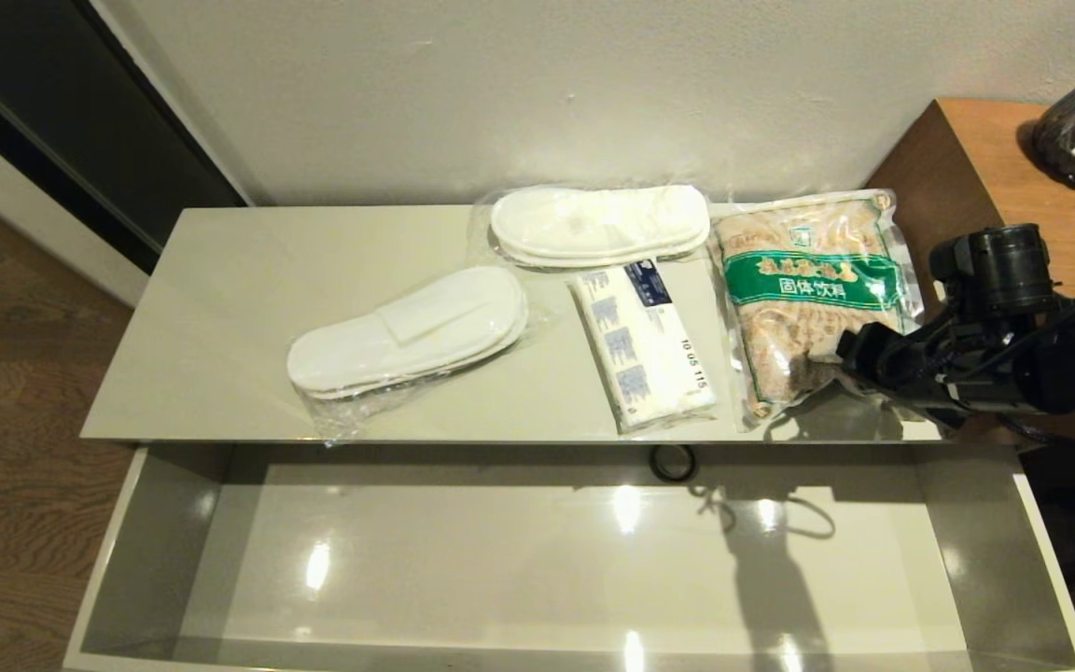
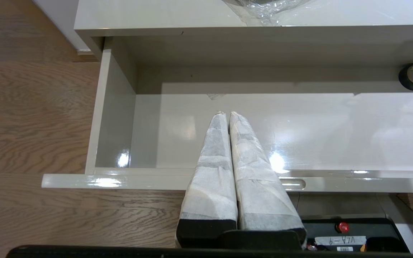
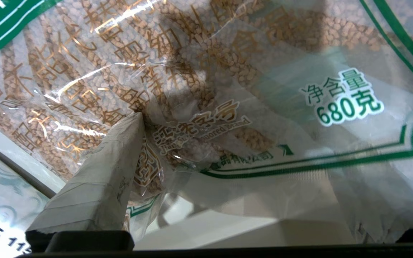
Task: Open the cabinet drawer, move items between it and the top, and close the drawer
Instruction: Pick up the solid drinks on the table
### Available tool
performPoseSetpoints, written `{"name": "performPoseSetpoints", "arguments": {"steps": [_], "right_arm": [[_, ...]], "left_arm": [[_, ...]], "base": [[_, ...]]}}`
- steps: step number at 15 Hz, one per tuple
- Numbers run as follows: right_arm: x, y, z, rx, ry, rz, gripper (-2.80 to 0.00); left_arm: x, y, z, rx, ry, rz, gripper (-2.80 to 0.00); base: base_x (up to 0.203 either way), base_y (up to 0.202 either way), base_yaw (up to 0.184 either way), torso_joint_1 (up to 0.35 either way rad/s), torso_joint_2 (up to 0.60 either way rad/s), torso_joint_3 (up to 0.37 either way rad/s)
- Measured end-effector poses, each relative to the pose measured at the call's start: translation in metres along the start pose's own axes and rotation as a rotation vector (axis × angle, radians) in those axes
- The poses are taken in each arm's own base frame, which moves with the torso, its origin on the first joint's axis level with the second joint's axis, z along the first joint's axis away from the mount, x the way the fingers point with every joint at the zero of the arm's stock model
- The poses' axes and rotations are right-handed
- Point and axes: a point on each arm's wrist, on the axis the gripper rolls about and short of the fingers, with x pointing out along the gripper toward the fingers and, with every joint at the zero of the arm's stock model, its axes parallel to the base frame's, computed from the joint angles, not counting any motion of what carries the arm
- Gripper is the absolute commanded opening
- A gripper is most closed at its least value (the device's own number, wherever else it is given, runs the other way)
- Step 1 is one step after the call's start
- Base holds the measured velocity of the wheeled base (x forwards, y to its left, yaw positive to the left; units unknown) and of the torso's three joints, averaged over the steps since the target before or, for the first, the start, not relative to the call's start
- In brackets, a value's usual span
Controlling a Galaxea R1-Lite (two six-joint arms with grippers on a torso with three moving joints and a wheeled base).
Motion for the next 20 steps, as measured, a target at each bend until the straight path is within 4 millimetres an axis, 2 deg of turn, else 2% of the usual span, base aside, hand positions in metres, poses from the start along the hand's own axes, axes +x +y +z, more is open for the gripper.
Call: {"name": "performPoseSetpoints", "arguments": {"steps": [1,10,15,20], "right_arm": [[0.001,0.000,0.000,0.000,-0.004,0.002,-2.80],[0.001,0.000,0.000,0.001,0.002,-0.001,-2.80],[-0.026,0.001,0.005,0.002,0.037,-0.010,-2.80],[-0.057,0.000,0.009,0.078,0.115,0.025,-2.80]], "left_arm": [[0.000,0.000,0.000,0.000,0.000,0.000,-2.80],[0.000,0.000,0.000,0.000,-0.001,0.000,-2.80],[0.000,0.000,0.000,0.000,-0.007,0.000,-2.80],[0.000,0.000,0.000,-0.001,-0.006,0.002,-2.80]], "base": [[0.000,0.000,0.000,0.000,0.00,0.000],[0.000,0.000,0.000,0.000,0.00,0.000],[0.000,0.000,0.000,0.000,0.00,0.000],[0.000,0.000,0.000,0.000,0.00,0.000]]}}
